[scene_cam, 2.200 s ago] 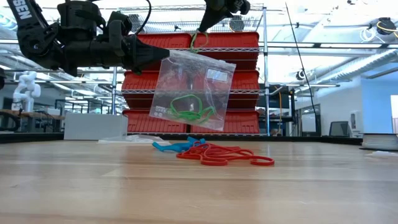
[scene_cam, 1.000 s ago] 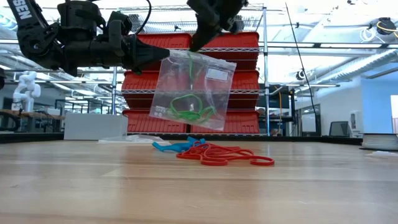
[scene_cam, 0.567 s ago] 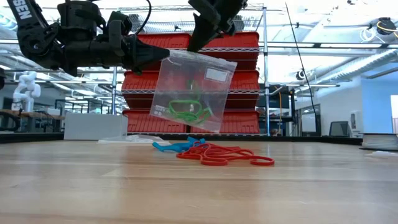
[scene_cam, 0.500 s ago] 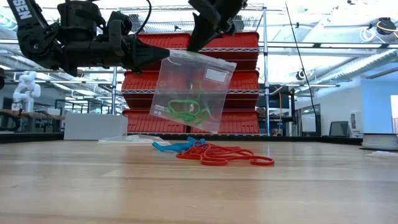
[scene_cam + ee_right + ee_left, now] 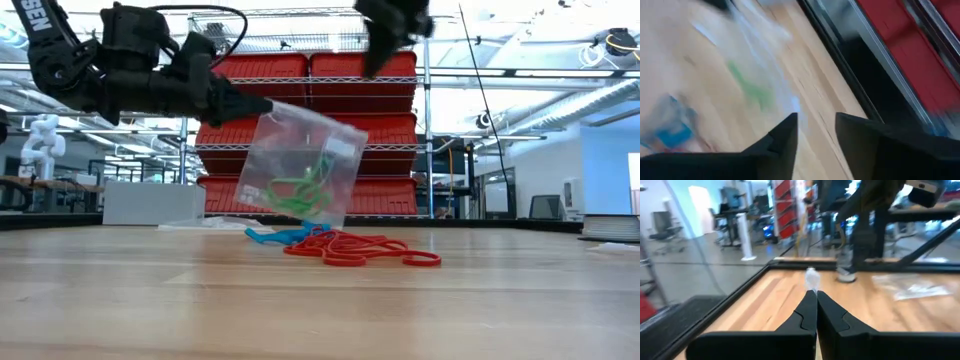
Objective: Sort rubber bands
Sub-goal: Close the top right transparent zip lock bag
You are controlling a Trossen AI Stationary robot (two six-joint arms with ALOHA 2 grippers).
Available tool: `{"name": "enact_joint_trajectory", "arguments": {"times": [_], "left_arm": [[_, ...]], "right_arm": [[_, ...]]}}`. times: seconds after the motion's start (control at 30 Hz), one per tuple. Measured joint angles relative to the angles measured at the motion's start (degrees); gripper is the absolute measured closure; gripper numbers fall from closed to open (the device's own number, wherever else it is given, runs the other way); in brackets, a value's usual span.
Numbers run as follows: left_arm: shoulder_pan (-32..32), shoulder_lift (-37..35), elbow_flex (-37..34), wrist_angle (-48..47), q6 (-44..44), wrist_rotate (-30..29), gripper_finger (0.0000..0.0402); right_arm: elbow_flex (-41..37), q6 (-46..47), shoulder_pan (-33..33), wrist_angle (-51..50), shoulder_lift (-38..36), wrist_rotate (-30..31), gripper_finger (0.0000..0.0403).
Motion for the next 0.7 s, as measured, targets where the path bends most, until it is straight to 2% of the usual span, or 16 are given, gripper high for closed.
{"name": "enact_joint_trajectory", "arguments": {"times": [0.13,0.33,0.47,0.7], "left_arm": [[-0.03,0.00,1.87,-5.39,2.20,-3.18,0.0401],[-1.19,0.00,7.33,-17.88,6.42,-9.44,0.0401],[-3.38,0.91,10.79,-22.91,9.27,-13.42,0.0401],[-7.28,5.82,14.12,-23.70,10.72,-18.29,0.0401]], "right_arm": [[-4.50,12.12,1.06,-9.63,-1.07,2.69,0.0326],[-16.98,27.29,2.35,-7.68,-4.74,2.50,0.0378],[-26.19,34.59,2.43,1.86,-7.22,-0.25,0.0399],[-40.00,37.15,2.46,30.01,-8.61,-9.74,0.0402]]}}
